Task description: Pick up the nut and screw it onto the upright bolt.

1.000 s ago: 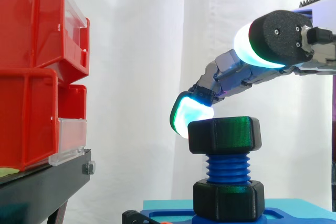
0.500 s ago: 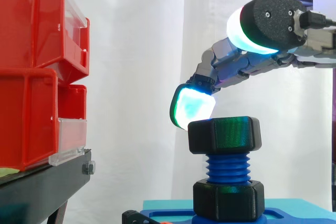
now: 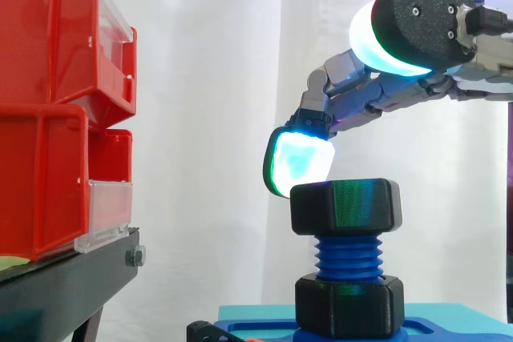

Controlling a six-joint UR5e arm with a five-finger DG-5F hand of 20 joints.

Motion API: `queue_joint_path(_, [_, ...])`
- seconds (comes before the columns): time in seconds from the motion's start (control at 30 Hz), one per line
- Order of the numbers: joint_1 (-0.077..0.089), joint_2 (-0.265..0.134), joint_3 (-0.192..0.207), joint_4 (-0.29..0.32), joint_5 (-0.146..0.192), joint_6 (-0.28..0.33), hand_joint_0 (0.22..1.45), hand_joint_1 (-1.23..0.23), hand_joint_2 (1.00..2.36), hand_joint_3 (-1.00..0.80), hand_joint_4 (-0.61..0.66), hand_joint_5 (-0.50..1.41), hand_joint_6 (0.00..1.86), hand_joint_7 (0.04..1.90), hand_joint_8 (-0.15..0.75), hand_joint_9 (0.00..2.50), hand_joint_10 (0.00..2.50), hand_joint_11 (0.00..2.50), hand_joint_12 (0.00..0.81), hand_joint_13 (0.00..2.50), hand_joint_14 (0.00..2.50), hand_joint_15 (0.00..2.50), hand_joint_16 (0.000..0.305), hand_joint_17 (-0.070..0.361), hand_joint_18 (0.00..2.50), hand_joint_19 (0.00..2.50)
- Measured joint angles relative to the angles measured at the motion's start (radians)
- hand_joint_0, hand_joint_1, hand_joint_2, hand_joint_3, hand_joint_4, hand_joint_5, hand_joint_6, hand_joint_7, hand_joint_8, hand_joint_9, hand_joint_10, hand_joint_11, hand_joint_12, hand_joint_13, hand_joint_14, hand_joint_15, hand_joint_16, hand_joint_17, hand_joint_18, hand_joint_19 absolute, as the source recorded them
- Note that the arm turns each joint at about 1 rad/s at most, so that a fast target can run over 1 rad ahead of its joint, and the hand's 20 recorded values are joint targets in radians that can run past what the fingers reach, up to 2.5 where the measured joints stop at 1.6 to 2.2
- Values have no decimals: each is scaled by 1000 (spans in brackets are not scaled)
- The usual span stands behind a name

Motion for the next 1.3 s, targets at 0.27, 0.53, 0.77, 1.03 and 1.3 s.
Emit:
queue_joint_path(0.27, [0,0,0,-9,0,1,510,-20,1000,-500,284,-106,503,1186,273,464,0,0,367,336,0,0,47,105,89,0])
queue_joint_path(0.53, [-1,1,0,-43,2,1,515,-5,1000,-500,265,-84,502,1312,281,519,0,0,357,401,0,0,46,104,152,0])
queue_joint_path(0.77, [-8,2,0,-80,-1,1,519,-10,1000,-500,252,-57,501,1384,286,581,0,0,344,449,0,0,45,101,217,25])
queue_joint_path(1.03, [-10,3,3,-116,-1,1,525,-25,1000,-500,247,-28,502,1447,290,682,0,0,328,524,0,0,43,97,311,69])
queue_joint_path(1.3, [-14,2,47,-236,0,2,527,-32,1000,-500,229,-14,572,1329,291,780,0,0,310,593,0,0,42,94,410,95])
